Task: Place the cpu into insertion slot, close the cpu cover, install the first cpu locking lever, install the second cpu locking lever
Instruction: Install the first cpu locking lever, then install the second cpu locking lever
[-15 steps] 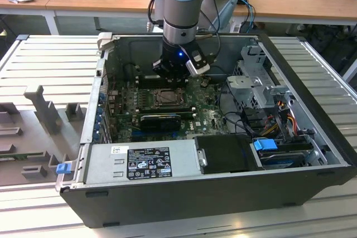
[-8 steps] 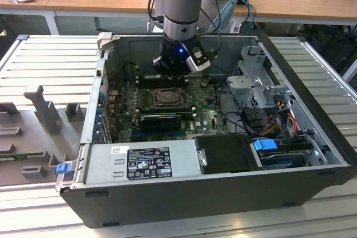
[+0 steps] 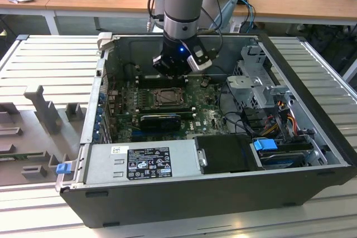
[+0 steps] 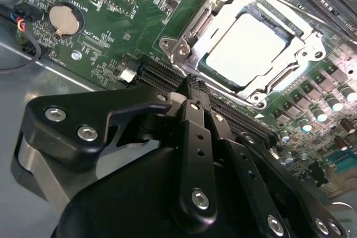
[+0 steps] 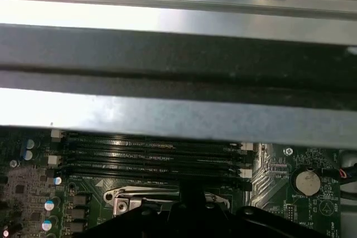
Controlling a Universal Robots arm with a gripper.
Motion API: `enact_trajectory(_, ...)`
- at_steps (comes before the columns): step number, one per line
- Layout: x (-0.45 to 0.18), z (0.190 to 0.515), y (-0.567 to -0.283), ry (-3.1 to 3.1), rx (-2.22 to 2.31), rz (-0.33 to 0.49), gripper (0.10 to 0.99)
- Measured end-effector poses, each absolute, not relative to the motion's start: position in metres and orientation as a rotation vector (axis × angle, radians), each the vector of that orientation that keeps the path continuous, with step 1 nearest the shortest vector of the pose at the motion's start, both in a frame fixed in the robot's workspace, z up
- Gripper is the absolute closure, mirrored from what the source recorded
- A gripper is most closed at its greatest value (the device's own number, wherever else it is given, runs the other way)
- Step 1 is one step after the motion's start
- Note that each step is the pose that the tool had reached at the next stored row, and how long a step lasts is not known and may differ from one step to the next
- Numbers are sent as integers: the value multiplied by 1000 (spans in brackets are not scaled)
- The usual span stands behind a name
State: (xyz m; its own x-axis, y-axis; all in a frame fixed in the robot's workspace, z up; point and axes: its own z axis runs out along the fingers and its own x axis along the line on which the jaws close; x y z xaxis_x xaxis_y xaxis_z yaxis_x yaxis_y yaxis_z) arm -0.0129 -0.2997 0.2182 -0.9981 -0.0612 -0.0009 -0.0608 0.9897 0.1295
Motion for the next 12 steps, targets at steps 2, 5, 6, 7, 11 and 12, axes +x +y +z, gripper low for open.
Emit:
enact_trajectory(2, -13, 218, -302, -3130, 96, -204, 980)
enact_trajectory(5, -13, 218, -303, -3131, 96, -204, 980)
enact_trajectory(6, -13, 218, -303, -3130, 96, -204, 980)
enact_trajectory(7, -13, 218, -303, -3130, 96, -204, 980)
enact_trajectory(11, -13, 218, -306, -3130, 96, -204, 980)
enact_trajectory(12, -13, 218, -307, -3130, 96, -204, 980)
